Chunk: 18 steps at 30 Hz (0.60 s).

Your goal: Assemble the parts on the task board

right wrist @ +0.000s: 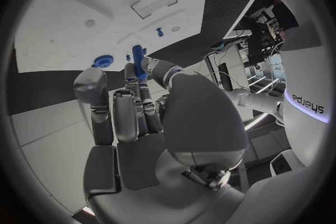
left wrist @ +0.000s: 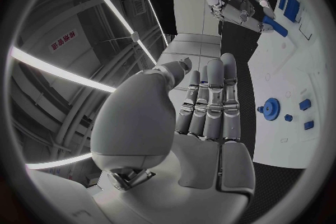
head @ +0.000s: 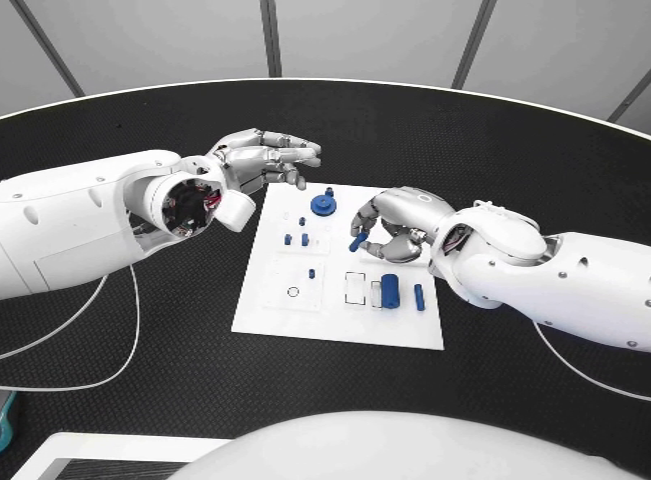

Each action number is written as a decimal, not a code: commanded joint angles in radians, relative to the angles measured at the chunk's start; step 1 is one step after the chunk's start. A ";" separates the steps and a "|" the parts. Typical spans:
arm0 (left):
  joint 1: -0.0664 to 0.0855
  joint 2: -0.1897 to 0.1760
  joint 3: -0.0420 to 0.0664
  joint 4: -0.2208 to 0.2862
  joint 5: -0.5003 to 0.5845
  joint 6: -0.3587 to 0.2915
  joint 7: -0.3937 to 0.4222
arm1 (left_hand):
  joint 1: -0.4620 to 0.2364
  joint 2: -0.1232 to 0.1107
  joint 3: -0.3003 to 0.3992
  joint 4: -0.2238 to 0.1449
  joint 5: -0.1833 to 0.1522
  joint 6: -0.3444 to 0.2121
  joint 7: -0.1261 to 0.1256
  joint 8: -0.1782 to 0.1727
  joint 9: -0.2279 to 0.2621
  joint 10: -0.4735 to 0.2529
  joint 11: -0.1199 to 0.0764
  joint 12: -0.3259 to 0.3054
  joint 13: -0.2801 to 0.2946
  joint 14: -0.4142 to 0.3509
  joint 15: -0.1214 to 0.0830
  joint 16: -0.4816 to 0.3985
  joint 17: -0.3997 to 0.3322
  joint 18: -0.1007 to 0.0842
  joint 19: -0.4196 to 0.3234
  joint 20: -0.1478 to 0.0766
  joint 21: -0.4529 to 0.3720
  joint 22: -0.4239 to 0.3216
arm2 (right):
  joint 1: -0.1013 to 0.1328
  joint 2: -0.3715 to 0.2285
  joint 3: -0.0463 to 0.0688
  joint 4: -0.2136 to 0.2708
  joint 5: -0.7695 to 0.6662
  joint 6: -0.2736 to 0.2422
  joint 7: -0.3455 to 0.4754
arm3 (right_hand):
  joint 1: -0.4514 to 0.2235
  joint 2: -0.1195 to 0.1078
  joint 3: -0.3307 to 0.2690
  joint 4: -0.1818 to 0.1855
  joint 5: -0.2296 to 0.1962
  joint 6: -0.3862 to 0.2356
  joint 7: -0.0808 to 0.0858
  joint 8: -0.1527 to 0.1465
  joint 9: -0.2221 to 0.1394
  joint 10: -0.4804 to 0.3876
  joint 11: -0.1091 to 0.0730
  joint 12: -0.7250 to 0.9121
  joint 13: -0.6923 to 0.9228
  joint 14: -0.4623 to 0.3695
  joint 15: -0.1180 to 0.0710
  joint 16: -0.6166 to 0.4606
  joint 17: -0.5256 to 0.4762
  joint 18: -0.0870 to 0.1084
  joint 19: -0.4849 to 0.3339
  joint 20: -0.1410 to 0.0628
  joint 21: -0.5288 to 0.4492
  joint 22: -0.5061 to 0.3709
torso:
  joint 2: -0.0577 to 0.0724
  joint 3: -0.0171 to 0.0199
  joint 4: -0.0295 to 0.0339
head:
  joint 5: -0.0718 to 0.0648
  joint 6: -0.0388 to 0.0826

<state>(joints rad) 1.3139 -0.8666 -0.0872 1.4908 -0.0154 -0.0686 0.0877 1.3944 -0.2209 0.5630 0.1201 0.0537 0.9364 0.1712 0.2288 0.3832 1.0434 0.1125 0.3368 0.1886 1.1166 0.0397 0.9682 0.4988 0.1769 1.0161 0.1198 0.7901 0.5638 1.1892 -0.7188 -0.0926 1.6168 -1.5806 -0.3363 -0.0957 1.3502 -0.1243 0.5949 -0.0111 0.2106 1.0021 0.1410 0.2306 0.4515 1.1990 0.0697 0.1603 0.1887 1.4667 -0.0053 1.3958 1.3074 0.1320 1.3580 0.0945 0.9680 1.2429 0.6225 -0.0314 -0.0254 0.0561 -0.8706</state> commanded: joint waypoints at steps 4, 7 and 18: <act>0.000 0.006 0.000 -0.009 0.000 0.000 0.002 | -0.003 0.011 -0.007 -0.001 -0.005 -0.001 0.007 0.006 0.001 -0.005 -0.001 0.004 0.001 -0.008 -0.003 -0.001 0.002 0.007 0.000 0.007 -0.007 -0.001 | -0.005 0.095 0.000 -0.004 0.006 0.007 0.018 | 0.004 0.002 -0.001 -0.008 0.004 0.007 0.003 0.005 0.002 0.006 0.000 0.005 0.002 0.051 -0.006 0.004 0.011 -0.015 -0.001 -0.005 -0.006 -0.004 | 0.002 0.0003 0.0034 | 0.010 0.004; 0.000 0.008 0.000 -0.013 0.000 -0.003 0.003 | -0.003 0.011 -0.007 -0.001 -0.005 -0.001 0.007 0.006 0.001 -0.005 -0.001 0.004 0.001 -0.008 -0.003 -0.001 0.002 0.007 0.000 0.007 -0.007 -0.001 | -0.010 0.137 0.000 -0.015 0.007 0.011 0.026 | 0.004 0.002 -0.001 -0.008 0.004 0.007 0.003 0.005 0.002 0.006 0.000 0.005 0.002 0.051 -0.006 0.004 0.011 -0.015 -0.001 -0.005 -0.006 -0.004 | 0.002 -0.0022 0.0037 | 0.014 0.004; 0.000 0.016 0.000 -0.023 0.000 -0.009 0.009 | -0.003 0.011 -0.007 -0.001 -0.005 -0.001 0.007 0.006 0.001 -0.005 -0.001 0.005 0.001 -0.008 -0.003 -0.001 0.002 0.007 0.001 0.007 -0.007 -0.001 | -0.034 0.230 -0.002 -0.080 0.008 0.023 0.044 | 0.006 0.003 0.001 -0.010 0.007 0.004 0.004 0.004 0.002 0.004 0.001 0.003 0.003 0.052 -0.006 0.006 0.013 -0.015 -0.001 -0.006 -0.006 -0.003 | -0.001 -0.0052 -0.0007 | 0.035 -0.002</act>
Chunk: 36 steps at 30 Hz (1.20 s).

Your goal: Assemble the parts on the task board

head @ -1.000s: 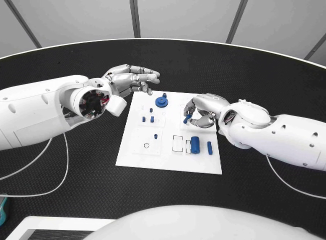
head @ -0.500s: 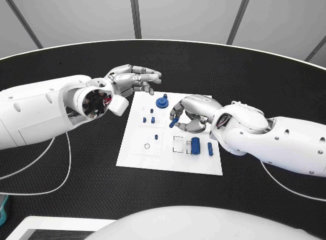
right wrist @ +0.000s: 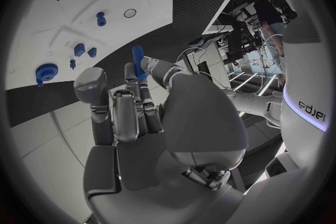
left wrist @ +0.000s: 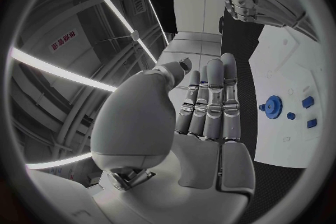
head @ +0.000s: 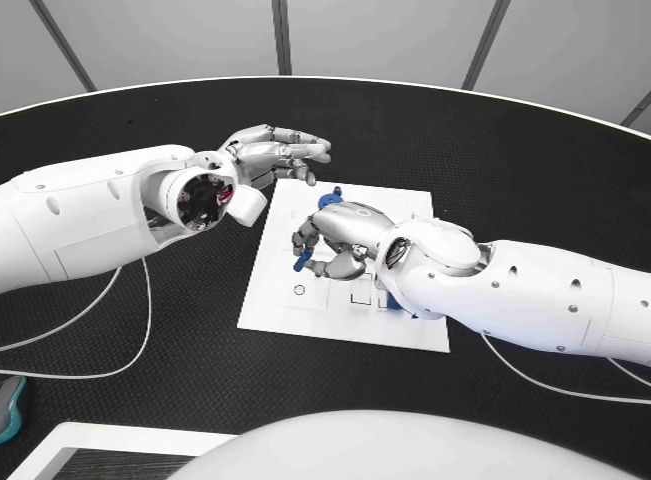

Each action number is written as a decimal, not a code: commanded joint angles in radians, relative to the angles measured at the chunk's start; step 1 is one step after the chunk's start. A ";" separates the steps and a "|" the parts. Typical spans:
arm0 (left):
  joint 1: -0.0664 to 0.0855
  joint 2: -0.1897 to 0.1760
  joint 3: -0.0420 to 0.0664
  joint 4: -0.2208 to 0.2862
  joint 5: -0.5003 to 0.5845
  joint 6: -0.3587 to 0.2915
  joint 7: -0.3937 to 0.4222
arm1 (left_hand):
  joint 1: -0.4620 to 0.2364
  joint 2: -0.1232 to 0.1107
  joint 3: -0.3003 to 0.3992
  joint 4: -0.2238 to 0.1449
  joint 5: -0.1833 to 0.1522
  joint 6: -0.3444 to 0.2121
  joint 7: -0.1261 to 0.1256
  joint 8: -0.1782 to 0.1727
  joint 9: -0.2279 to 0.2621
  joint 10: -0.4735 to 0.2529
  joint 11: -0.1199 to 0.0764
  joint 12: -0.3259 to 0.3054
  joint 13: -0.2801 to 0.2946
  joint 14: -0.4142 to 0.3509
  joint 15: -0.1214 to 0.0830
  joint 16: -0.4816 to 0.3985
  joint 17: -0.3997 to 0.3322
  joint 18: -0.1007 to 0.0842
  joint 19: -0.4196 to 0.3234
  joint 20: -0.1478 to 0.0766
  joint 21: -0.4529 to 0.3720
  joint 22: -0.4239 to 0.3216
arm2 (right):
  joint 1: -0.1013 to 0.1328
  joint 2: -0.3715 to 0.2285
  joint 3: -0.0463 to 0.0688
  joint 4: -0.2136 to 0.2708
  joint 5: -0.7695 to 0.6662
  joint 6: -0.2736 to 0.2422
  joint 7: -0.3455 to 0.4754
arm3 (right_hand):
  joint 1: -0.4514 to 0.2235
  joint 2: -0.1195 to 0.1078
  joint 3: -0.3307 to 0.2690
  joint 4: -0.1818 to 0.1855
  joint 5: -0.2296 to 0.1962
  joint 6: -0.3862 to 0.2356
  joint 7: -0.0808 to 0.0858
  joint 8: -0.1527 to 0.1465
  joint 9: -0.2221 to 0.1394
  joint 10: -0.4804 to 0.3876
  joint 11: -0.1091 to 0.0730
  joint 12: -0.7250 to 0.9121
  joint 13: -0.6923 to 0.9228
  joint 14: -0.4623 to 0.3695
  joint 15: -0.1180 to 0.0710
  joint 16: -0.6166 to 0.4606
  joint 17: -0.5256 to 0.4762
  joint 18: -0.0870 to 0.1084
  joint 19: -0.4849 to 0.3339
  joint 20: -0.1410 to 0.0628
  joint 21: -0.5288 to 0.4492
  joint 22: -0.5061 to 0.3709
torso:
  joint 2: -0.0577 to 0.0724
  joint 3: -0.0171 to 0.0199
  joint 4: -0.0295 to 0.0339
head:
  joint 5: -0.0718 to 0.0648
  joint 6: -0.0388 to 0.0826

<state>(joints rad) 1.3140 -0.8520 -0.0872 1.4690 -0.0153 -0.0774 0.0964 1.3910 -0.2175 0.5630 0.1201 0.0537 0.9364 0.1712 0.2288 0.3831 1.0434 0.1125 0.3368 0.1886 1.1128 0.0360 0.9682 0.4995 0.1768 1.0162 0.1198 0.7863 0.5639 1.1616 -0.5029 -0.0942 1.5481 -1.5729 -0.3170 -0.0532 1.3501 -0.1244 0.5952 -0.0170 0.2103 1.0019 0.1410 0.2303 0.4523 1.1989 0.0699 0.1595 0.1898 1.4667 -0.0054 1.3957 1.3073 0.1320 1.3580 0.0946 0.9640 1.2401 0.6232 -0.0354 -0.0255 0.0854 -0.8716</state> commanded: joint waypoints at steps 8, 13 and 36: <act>0.000 0.006 0.000 -0.003 0.000 -0.001 0.002 | 0.001 0.008 -0.007 -0.001 -0.005 -0.001 0.007 0.006 0.001 -0.005 -0.001 0.005 0.001 -0.004 0.001 -0.001 0.001 0.007 0.000 0.007 -0.004 -0.002 | -0.033 0.061 -0.007 -0.068 -0.008 0.027 0.005 | 0.007 0.004 0.001 -0.005 0.009 0.003 0.005 0.004 0.001 0.003 0.002 0.003 0.002 0.052 -0.005 0.006 0.013 -0.015 -0.002 -0.006 -0.006 -0.002 | 0.000 0.0012 0.0011 | 0.012 -0.001; 0.000 0.006 0.000 -0.003 0.000 -0.002 0.003 | 0.001 0.008 -0.007 -0.001 -0.005 -0.001 0.007 0.006 0.001 -0.005 -0.001 0.005 0.001 -0.004 0.001 -0.001 0.001 0.007 0.000 0.007 -0.004 -0.002 | -0.041 0.072 -0.012 -0.095 -0.012 0.045 0.001 | 0.007 0.004 0.001 -0.005 0.009 0.003 0.005 0.004 0.001 0.003 0.002 0.003 0.002 0.052 -0.005 0.006 0.013 -0.015 -0.002 -0.006 -0.006 -0.002 | 0.000 0.0016 -0.0009 | 0.017 -0.001; 0.000 0.009 0.000 -0.005 0.000 -0.001 0.003 | 0.001 0.008 -0.007 -0.001 -0.005 -0.001 0.007 0.006 0.001 -0.005 -0.001 0.005 0.001 -0.004 0.001 -0.001 0.001 0.007 0.000 0.007 -0.004 -0.002 | -0.048 0.083 -0.017 -0.128 -0.021 0.094 -0.016 | 0.006 0.005 0.001 -0.006 0.011 0.001 0.007 0.002 0.001 0.001 0.003 0.001 0.003 0.052 -0.004 0.006 0.013 -0.015 -0.003 -0.006 -0.008 -0.002 | 0.000 0.0024 0.0005 | 0.018 -0.001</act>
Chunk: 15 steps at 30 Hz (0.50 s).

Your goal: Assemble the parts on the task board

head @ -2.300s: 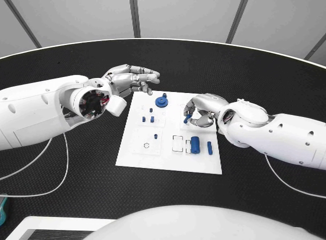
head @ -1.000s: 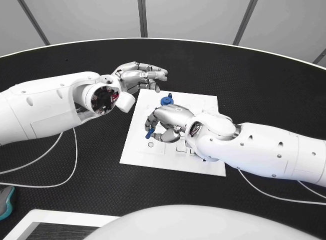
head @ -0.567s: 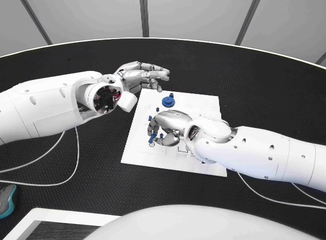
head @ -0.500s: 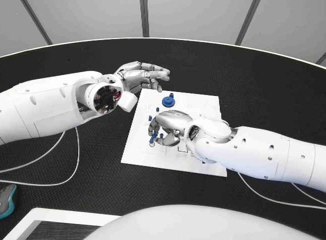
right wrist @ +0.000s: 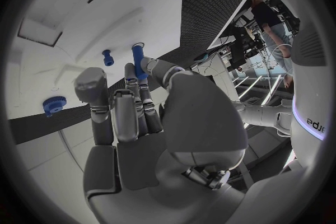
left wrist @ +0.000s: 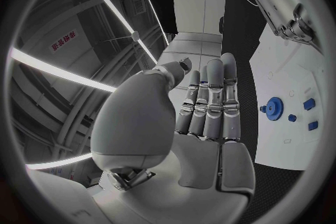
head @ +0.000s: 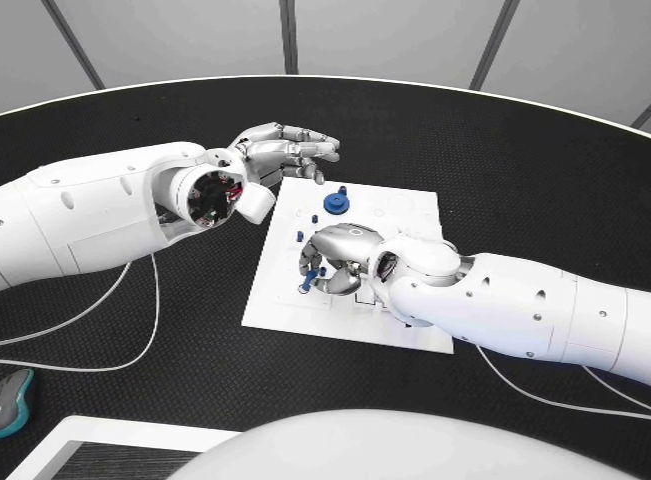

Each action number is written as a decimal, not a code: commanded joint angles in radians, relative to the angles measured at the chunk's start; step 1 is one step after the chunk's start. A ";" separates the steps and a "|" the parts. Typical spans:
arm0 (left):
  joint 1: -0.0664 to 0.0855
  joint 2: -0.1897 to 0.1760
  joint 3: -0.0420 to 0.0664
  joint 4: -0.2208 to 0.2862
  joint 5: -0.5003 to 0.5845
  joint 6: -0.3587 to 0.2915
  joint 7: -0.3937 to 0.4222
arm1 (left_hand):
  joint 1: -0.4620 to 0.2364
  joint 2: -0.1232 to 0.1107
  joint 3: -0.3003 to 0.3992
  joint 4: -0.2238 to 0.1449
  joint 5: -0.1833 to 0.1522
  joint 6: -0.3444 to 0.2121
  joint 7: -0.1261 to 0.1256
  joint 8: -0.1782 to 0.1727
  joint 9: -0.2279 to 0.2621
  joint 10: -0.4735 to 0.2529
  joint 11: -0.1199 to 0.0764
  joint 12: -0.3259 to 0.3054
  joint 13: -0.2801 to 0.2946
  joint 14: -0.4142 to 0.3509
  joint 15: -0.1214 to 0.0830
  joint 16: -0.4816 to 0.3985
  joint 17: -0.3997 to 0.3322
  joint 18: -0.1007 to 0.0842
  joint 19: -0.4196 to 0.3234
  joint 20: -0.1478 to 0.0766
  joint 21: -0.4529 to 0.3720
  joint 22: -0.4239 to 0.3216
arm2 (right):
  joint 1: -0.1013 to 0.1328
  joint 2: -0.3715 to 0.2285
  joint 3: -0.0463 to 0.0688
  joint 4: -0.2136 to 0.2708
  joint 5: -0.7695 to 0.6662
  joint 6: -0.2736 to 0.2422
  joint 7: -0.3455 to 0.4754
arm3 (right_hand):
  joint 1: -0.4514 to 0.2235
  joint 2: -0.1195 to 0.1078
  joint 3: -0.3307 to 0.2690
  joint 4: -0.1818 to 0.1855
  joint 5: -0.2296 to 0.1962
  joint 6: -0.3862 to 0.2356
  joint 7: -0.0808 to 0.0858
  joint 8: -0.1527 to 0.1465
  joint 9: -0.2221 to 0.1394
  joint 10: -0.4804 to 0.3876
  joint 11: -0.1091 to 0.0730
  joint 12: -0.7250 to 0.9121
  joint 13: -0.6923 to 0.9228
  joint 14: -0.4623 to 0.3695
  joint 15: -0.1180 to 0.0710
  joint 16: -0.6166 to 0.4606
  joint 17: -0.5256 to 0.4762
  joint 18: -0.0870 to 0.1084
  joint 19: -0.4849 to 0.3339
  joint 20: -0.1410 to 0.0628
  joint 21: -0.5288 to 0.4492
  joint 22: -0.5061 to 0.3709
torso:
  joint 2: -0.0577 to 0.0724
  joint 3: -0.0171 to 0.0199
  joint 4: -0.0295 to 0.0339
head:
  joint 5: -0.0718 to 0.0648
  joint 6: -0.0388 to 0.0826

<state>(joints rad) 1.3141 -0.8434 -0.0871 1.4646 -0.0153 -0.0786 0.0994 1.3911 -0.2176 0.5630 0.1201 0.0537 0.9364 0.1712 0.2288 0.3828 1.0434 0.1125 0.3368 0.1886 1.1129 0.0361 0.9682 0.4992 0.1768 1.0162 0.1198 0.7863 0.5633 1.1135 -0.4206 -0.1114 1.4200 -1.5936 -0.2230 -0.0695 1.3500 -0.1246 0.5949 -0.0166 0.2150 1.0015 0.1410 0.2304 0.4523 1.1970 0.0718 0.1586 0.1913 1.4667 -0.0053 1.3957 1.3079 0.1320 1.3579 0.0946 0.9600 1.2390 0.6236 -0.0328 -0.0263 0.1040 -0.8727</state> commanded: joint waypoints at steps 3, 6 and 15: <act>0.000 0.000 0.000 -0.001 0.000 0.000 0.000 | 0.001 0.008 -0.007 -0.001 -0.005 -0.001 0.007 0.006 0.002 -0.005 -0.001 0.005 0.001 -0.005 0.001 -0.001 0.002 0.007 0.000 0.007 -0.004 -0.001 | 0.000 0.002 0.000 0.000 0.000 0.002 0.000 | 0.006 0.005 0.001 -0.006 0.006 0.001 0.007 0.002 0.001 0.003 0.001 0.002 0.001 0.052 -0.004 0.006 0.013 -0.015 -0.003 -0.006 -0.004 -0.001 | 0.000 -0.0009 0.0009 | -0.001 0.000; 0.000 0.000 0.000 -0.001 0.000 0.000 0.000 | 0.001 0.008 -0.007 -0.001 -0.005 -0.001 0.007 0.006 0.002 -0.005 -0.001 0.005 0.001 -0.005 0.001 -0.001 0.002 0.007 0.000 0.007 -0.004 -0.001 | 0.000 0.003 0.000 -0.002 0.000 0.003 -0.003 | 0.006 0.005 0.001 -0.006 0.006 0.001 0.007 0.002 0.001 0.003 0.001 0.002 0.001 0.052 -0.004 0.006 0.013 -0.015 -0.003 -0.006 -0.004 -0.001 | 0.000 -0.0015 0.0008 | -0.001 0.000; 0.000 0.002 0.000 -0.001 0.000 0.001 -0.001 | 0.001 0.008 -0.007 -0.001 -0.005 -0.001 0.007 0.006 0.002 -0.005 -0.001 0.005 0.001 -0.005 0.001 -0.001 0.002 0.007 0.000 0.007 -0.004 -0.001 | -0.001 0.013 0.000 -0.012 0.000 0.007 -0.007 | 0.006 0.006 0.001 -0.006 0.006 0.001 0.007 0.002 0.002 0.003 0.002 0.002 0.002 0.052 -0.004 0.006 0.013 -0.015 -0.003 -0.005 -0.003 0.000 | 0.000 -0.0011 0.0016 | 0.001 0.000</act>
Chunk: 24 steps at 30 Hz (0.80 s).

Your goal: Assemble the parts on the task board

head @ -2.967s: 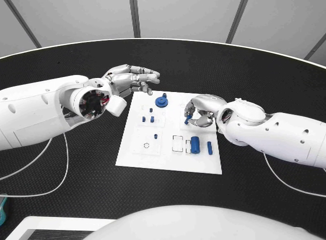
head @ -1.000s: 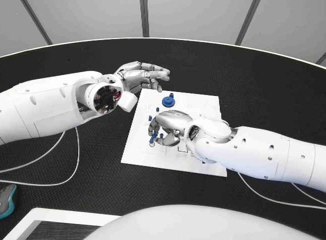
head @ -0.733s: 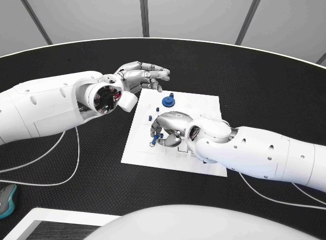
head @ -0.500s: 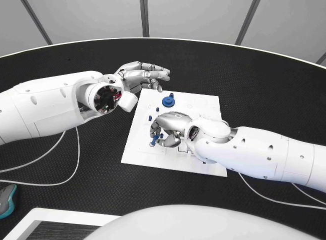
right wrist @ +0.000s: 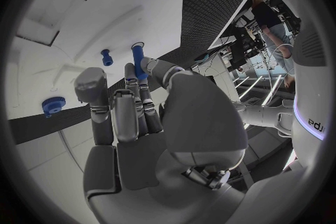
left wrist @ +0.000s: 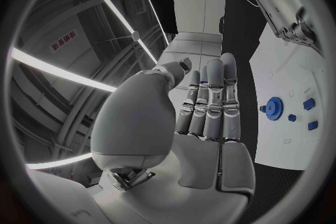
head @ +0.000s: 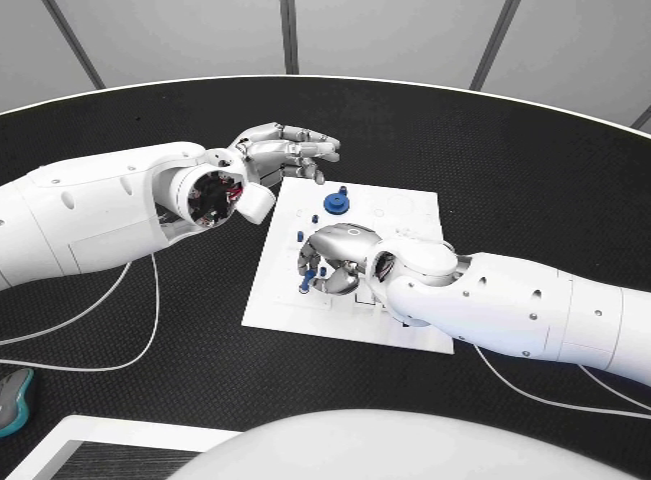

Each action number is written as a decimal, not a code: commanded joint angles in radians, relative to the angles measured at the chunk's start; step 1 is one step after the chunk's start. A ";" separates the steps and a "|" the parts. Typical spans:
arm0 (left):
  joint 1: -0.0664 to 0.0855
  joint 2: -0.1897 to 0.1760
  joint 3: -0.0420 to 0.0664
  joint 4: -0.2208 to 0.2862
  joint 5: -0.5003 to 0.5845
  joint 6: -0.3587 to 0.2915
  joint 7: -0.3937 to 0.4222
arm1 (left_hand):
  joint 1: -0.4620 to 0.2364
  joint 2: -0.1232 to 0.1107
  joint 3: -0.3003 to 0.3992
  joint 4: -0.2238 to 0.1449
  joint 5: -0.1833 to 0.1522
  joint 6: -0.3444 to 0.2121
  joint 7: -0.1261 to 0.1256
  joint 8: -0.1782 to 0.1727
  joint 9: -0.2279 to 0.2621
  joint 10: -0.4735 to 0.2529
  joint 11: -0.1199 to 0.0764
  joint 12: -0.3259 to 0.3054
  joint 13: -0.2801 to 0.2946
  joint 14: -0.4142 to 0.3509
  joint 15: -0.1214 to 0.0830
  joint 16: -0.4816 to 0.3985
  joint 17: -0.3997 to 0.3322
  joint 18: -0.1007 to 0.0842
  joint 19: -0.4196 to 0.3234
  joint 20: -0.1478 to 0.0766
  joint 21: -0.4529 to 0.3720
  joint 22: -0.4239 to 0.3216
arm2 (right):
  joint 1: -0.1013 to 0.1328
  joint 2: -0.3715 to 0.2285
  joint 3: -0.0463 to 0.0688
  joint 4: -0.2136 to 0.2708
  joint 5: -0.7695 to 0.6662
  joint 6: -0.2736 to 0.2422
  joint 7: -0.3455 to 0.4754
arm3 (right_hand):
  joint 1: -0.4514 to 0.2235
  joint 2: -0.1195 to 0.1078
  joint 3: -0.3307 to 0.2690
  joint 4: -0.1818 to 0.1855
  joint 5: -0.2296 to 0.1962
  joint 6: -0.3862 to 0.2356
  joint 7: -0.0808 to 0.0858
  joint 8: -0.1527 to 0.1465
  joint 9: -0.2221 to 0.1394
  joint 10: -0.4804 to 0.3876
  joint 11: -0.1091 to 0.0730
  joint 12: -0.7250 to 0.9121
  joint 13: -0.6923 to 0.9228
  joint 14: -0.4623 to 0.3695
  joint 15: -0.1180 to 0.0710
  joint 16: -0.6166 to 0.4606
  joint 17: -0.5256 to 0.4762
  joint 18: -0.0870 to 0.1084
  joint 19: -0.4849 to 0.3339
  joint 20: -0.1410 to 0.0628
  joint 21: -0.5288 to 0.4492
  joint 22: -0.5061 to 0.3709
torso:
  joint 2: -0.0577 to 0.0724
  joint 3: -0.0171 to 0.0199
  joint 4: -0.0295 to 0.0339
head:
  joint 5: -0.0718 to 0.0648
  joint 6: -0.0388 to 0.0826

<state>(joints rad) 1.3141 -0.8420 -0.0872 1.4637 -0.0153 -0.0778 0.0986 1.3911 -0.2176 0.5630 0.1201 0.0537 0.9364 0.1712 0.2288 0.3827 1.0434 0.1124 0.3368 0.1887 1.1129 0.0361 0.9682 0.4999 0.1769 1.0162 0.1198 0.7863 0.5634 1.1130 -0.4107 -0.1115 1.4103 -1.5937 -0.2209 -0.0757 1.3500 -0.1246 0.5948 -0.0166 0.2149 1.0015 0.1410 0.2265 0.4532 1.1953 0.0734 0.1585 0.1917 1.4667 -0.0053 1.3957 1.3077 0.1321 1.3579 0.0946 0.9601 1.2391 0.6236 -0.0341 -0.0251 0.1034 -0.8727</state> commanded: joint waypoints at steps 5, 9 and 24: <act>0.000 0.001 0.000 -0.001 0.000 0.001 -0.001 | 0.001 0.008 -0.007 -0.001 -0.005 -0.001 0.007 0.006 0.002 -0.005 -0.001 0.005 0.001 -0.005 0.001 -0.001 0.001 0.007 0.000 0.007 -0.004 -0.001 | -0.002 0.007 -0.001 -0.006 0.000 0.015 -0.001 | 0.006 0.006 0.001 -0.006 0.007 0.001 0.007 0.006 0.001 0.005 0.000 0.002 0.001 0.052 -0.004 0.006 0.013 -0.015 -0.003 -0.006 -0.003 0.000 | 0.000 0.0000 -0.0001 | 0.001 0.000; 0.000 0.002 0.000 -0.001 0.000 0.001 -0.001 | 0.001 0.008 -0.007 -0.001 -0.005 -0.001 0.007 0.006 0.002 -0.005 -0.001 0.005 0.001 -0.005 0.001 -0.001 0.001 0.007 0.000 0.007 -0.004 -0.001 | -0.003 0.008 -0.003 -0.008 0.000 0.023 -0.002 | 0.006 0.006 0.001 -0.006 0.007 0.001 0.007 0.006 0.001 0.005 0.000 0.002 0.001 0.052 -0.004 0.006 0.013 -0.015 -0.003 -0.006 -0.003 0.000 | 0.000 0.0007 -0.0014 | 0.002 0.000; 0.000 0.004 0.000 -0.002 0.000 0.003 -0.002 | 0.001 0.008 -0.007 -0.001 -0.005 -0.001 0.007 0.006 0.002 -0.005 -0.001 0.005 0.001 -0.005 0.001 -0.001 0.001 0.007 0.000 0.007 -0.004 -0.001 | -0.003 0.015 -0.004 -0.013 0.000 0.054 -0.012 | -0.005 0.001 -0.005 -0.004 0.007 -0.015 0.012 -0.003 0.000 -0.014 0.006 -0.009 0.003 0.051 0.001 0.004 0.009 -0.013 -0.010 -0.002 -0.021 -0.007 | 0.000 0.0005 -0.0014 | 0.000 0.000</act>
<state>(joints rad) 1.3141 -0.8381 -0.0872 1.4613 -0.0153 -0.0749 0.0963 1.3911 -0.2176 0.5630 0.1201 0.0537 0.9364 0.1712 0.2288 0.3834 1.0434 0.1125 0.3368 0.1886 1.1130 0.0361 0.9682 0.4997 0.1768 1.0162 0.1198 0.7863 0.5637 1.1097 -0.3968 -0.1153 1.3973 -1.5937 -0.1669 -0.0902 1.3486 -0.1261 0.5919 -0.0193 0.2191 0.9909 0.1550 0.2276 0.4529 1.1861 0.0819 0.1528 0.1952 1.4667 -0.0053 1.3957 1.3075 0.1320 1.3543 0.0910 0.9430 1.2338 0.6234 -0.0329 -0.0262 0.1026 -0.8727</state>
